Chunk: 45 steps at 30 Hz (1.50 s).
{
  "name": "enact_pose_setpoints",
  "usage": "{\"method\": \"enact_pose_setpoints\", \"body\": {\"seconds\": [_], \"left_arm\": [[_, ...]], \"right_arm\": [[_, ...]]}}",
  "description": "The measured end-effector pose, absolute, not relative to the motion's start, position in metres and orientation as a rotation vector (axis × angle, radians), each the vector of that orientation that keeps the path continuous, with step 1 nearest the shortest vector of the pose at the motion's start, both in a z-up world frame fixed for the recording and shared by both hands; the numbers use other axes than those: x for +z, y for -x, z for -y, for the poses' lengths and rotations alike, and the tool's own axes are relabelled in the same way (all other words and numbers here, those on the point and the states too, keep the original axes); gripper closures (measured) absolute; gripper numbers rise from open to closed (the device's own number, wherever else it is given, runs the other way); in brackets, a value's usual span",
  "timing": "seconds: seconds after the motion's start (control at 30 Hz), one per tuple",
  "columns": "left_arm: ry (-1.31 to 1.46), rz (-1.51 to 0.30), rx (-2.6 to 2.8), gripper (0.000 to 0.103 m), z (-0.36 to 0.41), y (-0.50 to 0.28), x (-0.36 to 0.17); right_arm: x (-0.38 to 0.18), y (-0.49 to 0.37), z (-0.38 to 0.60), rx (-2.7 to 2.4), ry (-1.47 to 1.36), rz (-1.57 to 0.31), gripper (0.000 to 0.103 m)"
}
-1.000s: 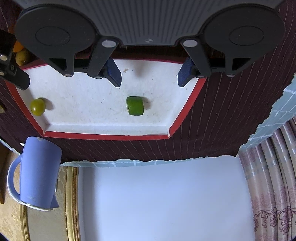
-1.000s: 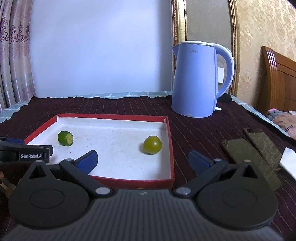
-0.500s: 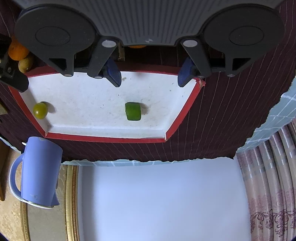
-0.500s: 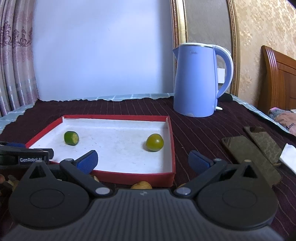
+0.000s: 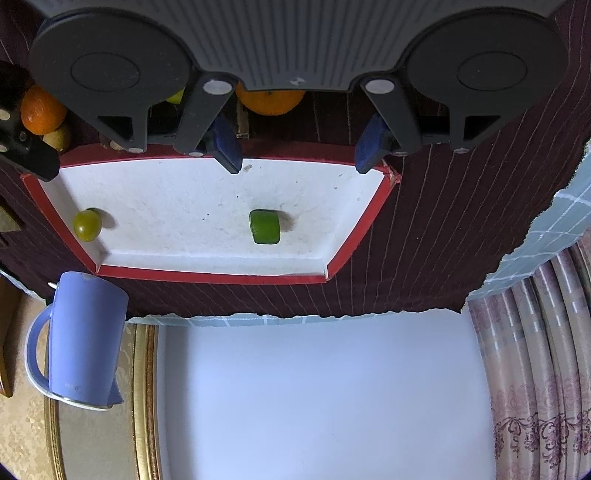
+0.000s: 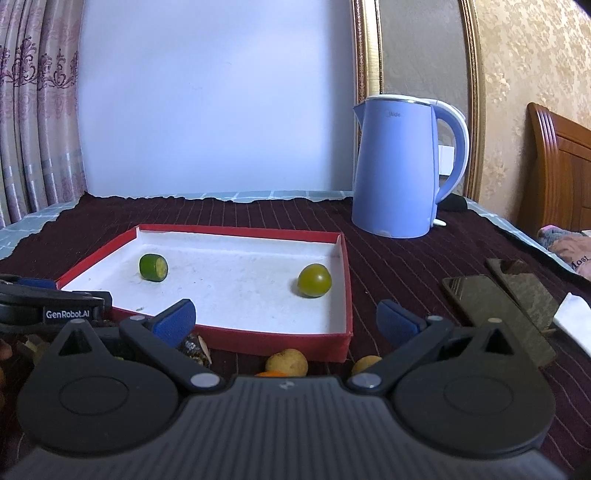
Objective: Organize fruits
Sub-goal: 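Withdraw both open tools from the tray back toward the fruit row, then close the left tool on the cylindrical wooden piece while the right tool grasps the orange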
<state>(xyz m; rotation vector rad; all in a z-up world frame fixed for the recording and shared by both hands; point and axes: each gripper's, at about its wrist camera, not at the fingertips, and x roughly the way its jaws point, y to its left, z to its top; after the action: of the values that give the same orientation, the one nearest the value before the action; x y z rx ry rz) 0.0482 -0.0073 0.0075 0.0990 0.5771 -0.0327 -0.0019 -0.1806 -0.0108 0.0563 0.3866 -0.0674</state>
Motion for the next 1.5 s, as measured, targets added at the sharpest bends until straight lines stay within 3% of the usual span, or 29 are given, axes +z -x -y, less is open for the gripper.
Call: {"method": "enact_pose_setpoints", "body": {"seconds": [1.5], "left_arm": [[-0.074, -0.527, -0.221, 0.036, -0.06, 0.014, -0.017]], "right_arm": [[-0.024, 0.031, 0.169, 0.014, 0.056, -0.397, 0.0]]}}
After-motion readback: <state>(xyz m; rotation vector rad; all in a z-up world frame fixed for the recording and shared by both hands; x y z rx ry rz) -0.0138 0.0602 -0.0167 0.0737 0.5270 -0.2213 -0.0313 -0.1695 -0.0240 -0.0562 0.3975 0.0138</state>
